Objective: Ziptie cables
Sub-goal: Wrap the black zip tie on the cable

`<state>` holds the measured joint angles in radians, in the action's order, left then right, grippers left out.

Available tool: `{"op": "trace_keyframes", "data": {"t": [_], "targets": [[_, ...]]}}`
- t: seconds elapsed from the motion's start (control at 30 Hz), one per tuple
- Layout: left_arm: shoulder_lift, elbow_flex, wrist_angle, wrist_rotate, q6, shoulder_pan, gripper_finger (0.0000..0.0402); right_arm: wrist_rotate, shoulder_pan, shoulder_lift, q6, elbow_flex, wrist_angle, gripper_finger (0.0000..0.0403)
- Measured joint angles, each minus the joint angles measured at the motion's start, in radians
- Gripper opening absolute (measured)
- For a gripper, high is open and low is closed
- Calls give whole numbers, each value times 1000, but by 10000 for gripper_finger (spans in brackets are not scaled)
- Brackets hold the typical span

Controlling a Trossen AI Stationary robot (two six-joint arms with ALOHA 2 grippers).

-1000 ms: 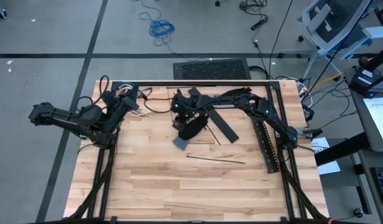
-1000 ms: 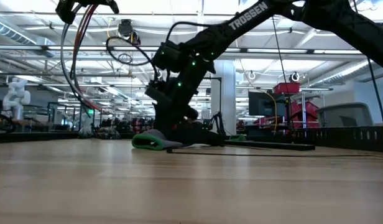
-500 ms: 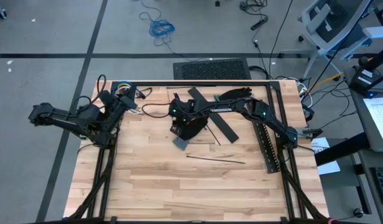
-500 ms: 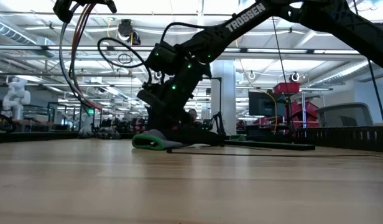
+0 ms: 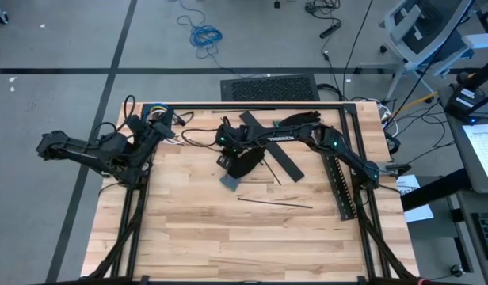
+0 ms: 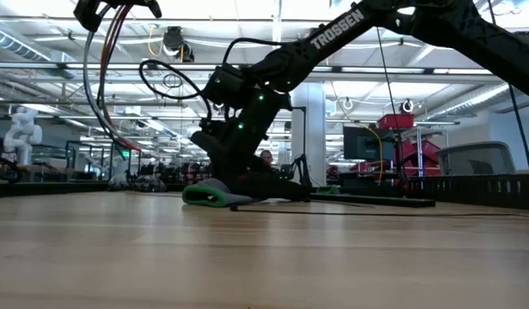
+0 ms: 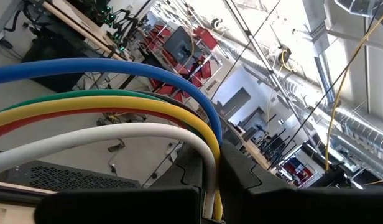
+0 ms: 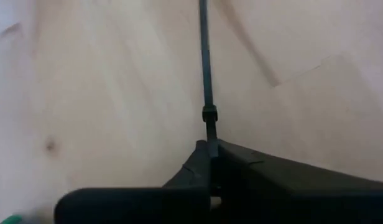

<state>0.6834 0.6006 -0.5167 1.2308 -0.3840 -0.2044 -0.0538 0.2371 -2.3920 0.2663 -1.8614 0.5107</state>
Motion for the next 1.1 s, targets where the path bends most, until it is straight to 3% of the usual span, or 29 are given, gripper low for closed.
{"op": "trace_keyframes", "data": {"t": [0.23,0.47,0.63,0.8,1.03,1.1], "targets": [[-14,0,0,1,0,-1,25,-66,-6,86,-16,7,81,2],[-47,0,3,8,18,0,25,-56,-5,252,-146,6,324,1],[-68,0,2,8,77,0,25,-60,-65,387,-209,2,582,1],[-88,0,0,12,85,13,25,-222,-187,497,-216,3,649,1],[-108,0,2,13,86,36,25,-466,-356,556,-180,3,513,0],[-110,0,2,13,86,39,25,-489,-399,548,-204,3,502,0]]}}
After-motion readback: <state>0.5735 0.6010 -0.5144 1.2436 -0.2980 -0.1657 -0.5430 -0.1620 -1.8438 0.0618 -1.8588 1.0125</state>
